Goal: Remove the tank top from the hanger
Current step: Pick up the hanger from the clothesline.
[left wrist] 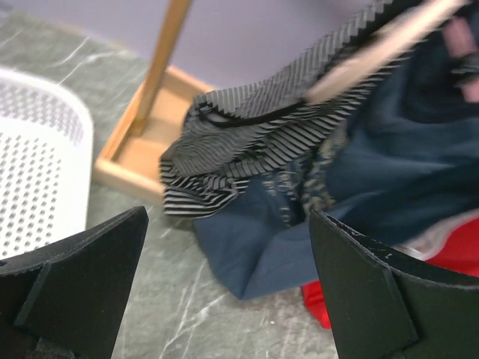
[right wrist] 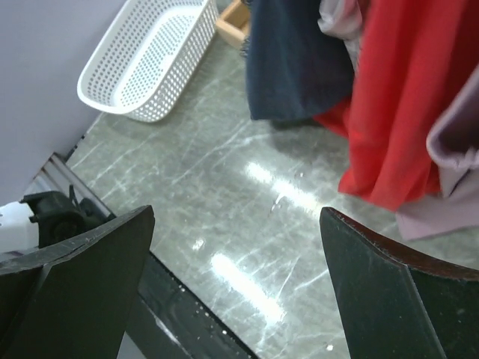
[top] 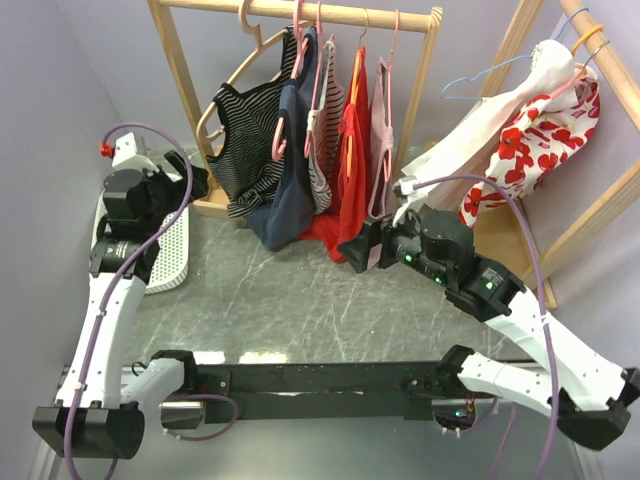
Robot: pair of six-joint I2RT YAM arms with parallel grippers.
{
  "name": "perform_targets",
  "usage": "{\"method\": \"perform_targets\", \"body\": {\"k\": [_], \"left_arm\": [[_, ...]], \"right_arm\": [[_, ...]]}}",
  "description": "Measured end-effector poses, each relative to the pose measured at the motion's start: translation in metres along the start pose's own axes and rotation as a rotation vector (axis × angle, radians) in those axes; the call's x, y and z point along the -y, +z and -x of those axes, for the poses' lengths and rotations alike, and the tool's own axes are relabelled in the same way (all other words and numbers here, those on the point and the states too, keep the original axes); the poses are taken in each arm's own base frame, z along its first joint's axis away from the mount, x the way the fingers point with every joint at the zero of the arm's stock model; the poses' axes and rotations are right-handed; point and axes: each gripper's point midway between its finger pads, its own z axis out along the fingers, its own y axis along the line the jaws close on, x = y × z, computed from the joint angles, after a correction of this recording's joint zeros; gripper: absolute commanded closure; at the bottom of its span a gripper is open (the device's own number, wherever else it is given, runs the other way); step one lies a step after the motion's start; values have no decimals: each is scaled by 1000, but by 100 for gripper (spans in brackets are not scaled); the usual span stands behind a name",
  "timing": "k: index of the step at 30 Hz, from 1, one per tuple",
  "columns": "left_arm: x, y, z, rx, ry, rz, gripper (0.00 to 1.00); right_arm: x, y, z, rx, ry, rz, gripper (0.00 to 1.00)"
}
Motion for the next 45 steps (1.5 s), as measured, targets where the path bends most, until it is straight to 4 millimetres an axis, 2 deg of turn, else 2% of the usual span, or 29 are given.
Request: {"method": "perform_targets", "body": {"k": [2, 4, 12, 15, 17, 20, 24, 27, 30, 36, 41, 45], "left_arm": [[9, -3, 6, 7, 10, -39, 3], [18, -4, 9, 4, 22, -80, 4], [25, 8, -4, -63, 44, -132, 4], [35, 8, -2, -64, 44, -169, 4], [46, 10, 9, -47, 41, -189, 4], [62, 14, 38, 10, 46, -206, 4], [64, 18, 65, 80, 49, -166, 4], [58, 22, 72, 106, 52, -123, 4], [54, 26, 76, 123, 56, -98, 4], [63, 38, 75, 106, 65, -143, 4], [108, 50, 84, 50, 92, -332, 3], [145, 39, 90, 34, 120, -471, 4]], "right_arm": [[-11, -1, 11, 11, -44, 1, 0], [-14, -3, 24, 34, -72, -20, 0], [15, -14, 61, 159, -137, -211, 0], [17, -25, 87, 233, -153, -251, 0], [10, -32, 109, 284, -161, -243, 0], [-9, -34, 149, 347, -174, -219, 0], [-36, -30, 195, 398, -184, -167, 0], [-44, -15, 198, 376, -200, -143, 0], [-41, -2, 197, 351, -210, -176, 0], [-28, 4, 214, 384, -214, -283, 0], [-5, 10, 223, 397, -209, -385, 0], [35, 10, 235, 411, -159, -464, 0]]}}
